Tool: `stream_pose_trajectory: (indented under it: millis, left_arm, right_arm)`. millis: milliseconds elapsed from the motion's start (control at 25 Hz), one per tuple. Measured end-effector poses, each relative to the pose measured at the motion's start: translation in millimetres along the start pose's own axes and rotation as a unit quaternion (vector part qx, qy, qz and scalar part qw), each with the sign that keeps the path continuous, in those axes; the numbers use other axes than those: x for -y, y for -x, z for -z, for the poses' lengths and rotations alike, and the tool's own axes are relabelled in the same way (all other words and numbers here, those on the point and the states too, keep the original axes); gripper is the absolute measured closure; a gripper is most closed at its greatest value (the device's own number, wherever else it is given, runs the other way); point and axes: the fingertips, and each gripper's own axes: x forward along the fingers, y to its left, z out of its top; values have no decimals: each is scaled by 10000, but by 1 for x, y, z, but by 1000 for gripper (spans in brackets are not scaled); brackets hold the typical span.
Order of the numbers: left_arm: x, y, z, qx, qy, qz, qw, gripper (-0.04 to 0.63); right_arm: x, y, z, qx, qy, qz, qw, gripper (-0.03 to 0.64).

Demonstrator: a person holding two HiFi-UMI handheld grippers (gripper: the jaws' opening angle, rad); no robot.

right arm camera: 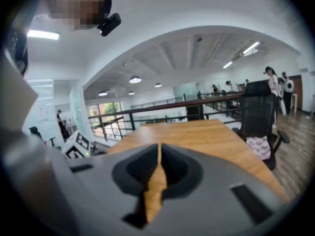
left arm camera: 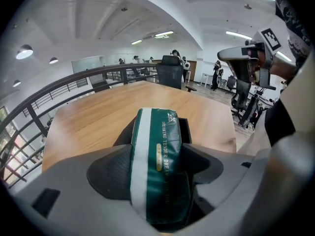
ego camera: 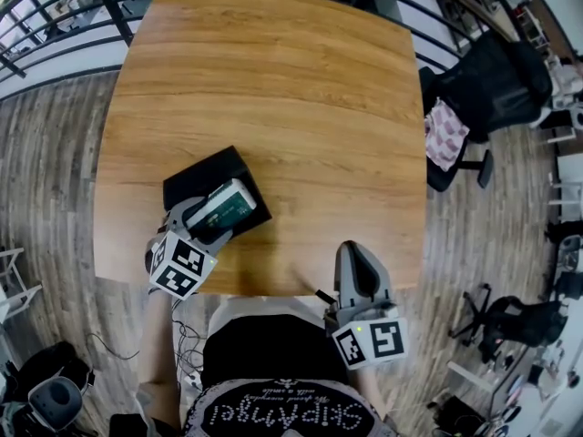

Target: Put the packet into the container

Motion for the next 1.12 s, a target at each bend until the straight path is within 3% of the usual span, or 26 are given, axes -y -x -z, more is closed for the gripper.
stream_pose_trajectory:
  millis: [640, 1120]
  left_arm:
    - [-1, -31, 7, -804, 102, 95, 9967, 250]
    - [0, -36, 10, -957, 130, 169, 9952, 250]
  right_arm:
    - [4, 1, -1, 8, -18, 36, 10000, 577]
    - [-3, 0, 2, 12, -24, -57, 10000, 577]
